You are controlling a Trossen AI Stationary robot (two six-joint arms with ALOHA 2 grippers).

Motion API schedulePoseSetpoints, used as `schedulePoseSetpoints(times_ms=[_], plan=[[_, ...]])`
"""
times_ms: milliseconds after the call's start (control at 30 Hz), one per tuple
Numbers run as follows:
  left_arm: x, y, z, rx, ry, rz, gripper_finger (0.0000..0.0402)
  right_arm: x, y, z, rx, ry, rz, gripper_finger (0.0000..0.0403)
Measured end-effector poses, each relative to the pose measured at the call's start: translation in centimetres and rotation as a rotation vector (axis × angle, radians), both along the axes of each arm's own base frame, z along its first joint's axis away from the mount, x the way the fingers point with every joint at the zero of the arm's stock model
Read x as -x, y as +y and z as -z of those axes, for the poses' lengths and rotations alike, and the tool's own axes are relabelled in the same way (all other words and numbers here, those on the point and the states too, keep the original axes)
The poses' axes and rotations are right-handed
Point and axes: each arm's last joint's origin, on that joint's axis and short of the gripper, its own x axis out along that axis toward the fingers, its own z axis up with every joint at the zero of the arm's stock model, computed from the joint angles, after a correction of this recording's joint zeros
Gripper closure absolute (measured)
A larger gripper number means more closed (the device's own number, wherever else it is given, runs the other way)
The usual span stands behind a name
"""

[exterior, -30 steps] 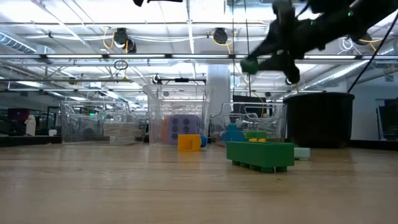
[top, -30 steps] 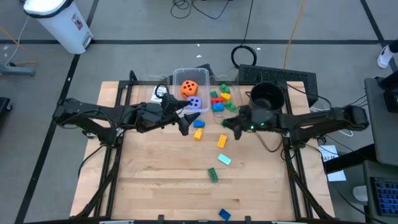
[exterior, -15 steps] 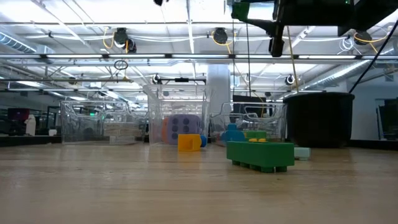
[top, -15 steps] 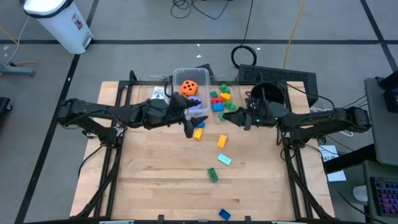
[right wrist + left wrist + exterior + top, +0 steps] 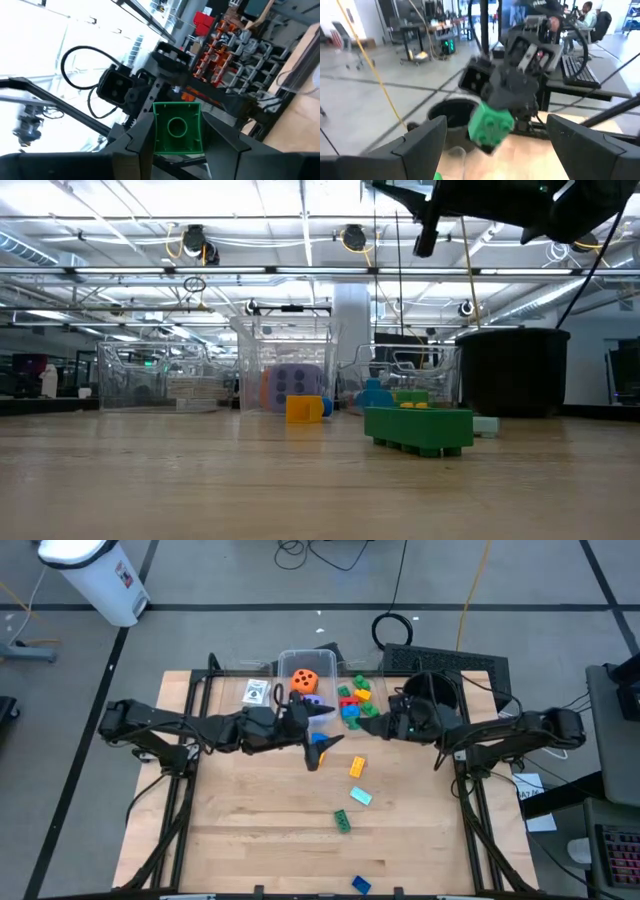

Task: Pick & Place Toys
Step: Put the top dark green game piece into the right transparent bin

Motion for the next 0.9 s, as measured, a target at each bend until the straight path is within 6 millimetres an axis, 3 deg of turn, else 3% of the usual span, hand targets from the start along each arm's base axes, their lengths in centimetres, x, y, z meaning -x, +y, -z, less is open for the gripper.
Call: schedulePoseSetpoints(times_ms=[433,900], plan=[[-1.0,-0.2,1.0,-0.125,0.046,0.014,0.0055,-1.3,-0.1,1.0,-0.101,-0.063,-0.039,0.0277],[-1.5,-0.2,1.5,-0.132,0.056,0.016,0.0055,-1.4,-0.2,1.1,-0.122,-0.074,-0.022,0.0277]])
